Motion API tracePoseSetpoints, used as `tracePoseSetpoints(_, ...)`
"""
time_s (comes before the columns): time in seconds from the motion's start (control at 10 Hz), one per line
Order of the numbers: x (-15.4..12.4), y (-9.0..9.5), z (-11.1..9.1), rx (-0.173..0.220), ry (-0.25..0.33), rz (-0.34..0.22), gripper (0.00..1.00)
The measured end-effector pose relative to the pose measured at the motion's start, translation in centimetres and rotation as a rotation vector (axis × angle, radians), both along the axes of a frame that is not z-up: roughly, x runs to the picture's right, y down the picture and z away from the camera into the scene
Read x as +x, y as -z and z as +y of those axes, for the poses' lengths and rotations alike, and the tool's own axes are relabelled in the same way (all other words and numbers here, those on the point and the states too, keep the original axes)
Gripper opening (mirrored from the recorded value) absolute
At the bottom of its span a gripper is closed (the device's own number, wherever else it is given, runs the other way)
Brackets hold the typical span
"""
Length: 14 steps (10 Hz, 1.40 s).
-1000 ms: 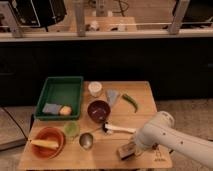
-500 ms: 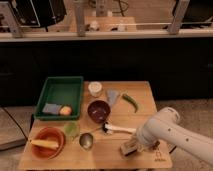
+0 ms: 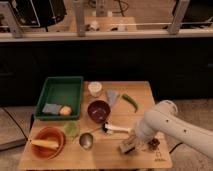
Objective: Wipe purple bowl with eraser
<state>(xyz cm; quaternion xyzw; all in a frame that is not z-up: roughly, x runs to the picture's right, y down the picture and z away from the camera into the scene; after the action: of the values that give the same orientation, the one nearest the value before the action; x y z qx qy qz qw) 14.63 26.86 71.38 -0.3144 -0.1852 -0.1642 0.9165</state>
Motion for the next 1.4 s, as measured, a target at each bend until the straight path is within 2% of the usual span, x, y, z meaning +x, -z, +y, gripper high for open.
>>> tracePoseSetpoints(0.2,-1.0,-1.3,2.2,-0.059,0.020,-0.033,0.59)
tracePoseSetpoints(0.3,-2.2,-2.0,3.8,-0.104,0.037,-0.062,0.73)
tracePoseSetpoints(0.5,-2.7,-2.1,4.7,-0.133,0.054,-0.076,0.80)
tracePoseSetpoints(0.6,-2.8,-1.8,5.0,-0.130,0.074,-0.063,0.80)
tracePoseSetpoints(0.9,-3.0,0.3,3.5,-0.042,0.115,0.000,0.80)
tracePoseSetpoints(1.0,-3.2,0.8,3.2,-0.026,0.130,0.011,0.80)
tracePoseSetpoints(1.4,-4.6,0.7,4.4,0.003,0.154,0.039,0.80)
